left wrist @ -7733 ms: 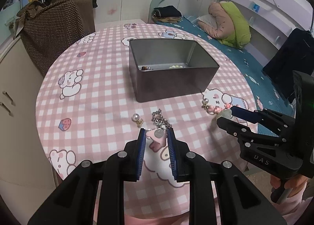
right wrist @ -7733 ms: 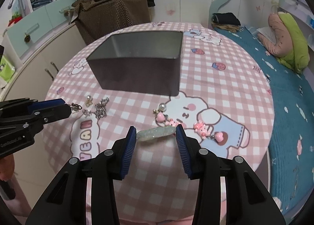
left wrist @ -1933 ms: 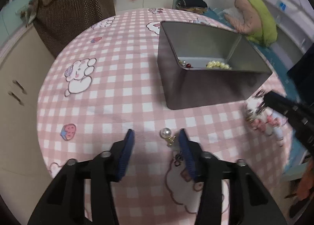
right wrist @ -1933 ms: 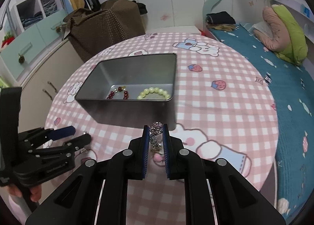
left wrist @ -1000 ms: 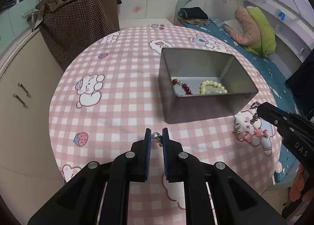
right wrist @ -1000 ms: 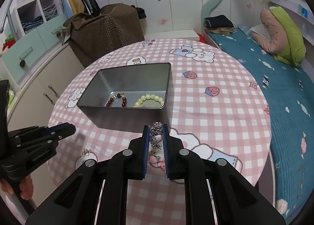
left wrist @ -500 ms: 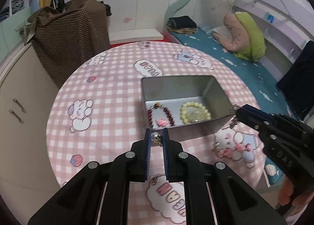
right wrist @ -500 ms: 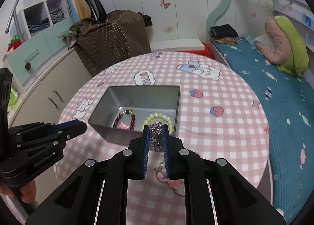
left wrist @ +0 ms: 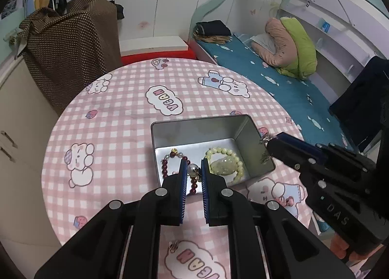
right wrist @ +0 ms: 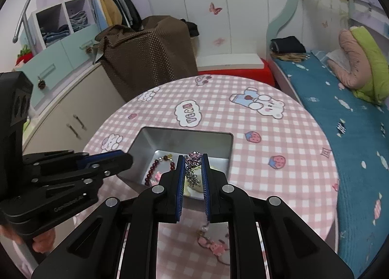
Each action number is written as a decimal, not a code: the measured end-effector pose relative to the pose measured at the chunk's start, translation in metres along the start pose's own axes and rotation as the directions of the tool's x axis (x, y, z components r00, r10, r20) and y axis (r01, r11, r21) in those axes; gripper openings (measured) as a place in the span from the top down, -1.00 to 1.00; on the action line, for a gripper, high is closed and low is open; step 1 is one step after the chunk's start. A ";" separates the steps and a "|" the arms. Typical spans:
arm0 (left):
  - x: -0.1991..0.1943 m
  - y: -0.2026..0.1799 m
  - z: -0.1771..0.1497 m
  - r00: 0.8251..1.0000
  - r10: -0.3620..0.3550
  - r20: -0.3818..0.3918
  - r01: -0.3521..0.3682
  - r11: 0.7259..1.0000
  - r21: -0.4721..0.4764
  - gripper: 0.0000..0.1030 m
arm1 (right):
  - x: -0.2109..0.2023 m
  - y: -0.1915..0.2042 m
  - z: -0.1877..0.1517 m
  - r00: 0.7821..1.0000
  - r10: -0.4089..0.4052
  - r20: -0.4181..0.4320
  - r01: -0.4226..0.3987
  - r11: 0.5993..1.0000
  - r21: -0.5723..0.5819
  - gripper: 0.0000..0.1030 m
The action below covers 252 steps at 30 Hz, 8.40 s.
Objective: Organize jewelry
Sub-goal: 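Lower both items into the tin and open both grippers, then withdraw both grippers from the tin toward the remaining charms, then grasp the small silver charm with the left gripper, then grasp the pink bunny charm with the right gripper, then carry the silver charm and pink bunny charm over the tin with both grippers, then lower both charms into the tin and open both grippers, then withdraw both grippers toward the pink pig charm and pearl earring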
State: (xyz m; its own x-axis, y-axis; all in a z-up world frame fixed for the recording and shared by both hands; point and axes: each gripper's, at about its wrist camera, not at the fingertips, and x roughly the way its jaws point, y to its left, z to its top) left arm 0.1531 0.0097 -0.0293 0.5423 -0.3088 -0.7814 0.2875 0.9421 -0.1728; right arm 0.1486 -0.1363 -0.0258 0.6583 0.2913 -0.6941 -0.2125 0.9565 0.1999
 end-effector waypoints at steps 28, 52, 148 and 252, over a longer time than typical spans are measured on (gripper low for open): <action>0.020 0.018 0.024 0.998 0.051 -0.032 -0.052 0.998 -0.041 0.18 | 0.019 -0.023 0.025 0.999 0.032 -0.032 -0.030 0.998 0.063 -0.19; -0.003 0.008 -0.008 0.996 0.085 -0.036 -0.086 0.995 -0.040 0.12 | -0.013 -0.026 0.001 0.999 -0.032 -0.029 0.033 0.997 0.070 -0.24; 0.008 0.030 -0.092 0.989 0.143 -0.029 -0.144 0.989 -0.027 0.75 | 0.017 -0.020 -0.112 0.988 -0.058 -0.143 0.052 0.998 -0.040 0.68; -0.002 -0.008 -0.006 0.996 0.081 0.047 -0.079 0.996 -0.026 0.06 | -0.029 -0.039 -0.005 0.988 -0.127 0.085 0.124 0.992 0.031 -0.47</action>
State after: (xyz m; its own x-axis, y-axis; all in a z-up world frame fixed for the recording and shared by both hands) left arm 0.1454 0.0035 -0.0301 0.6004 -0.2376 -0.7636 0.2226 0.9668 -0.1258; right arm 0.1342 -0.1818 -0.0171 0.7392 0.1681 -0.6522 -0.1061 0.9853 0.1337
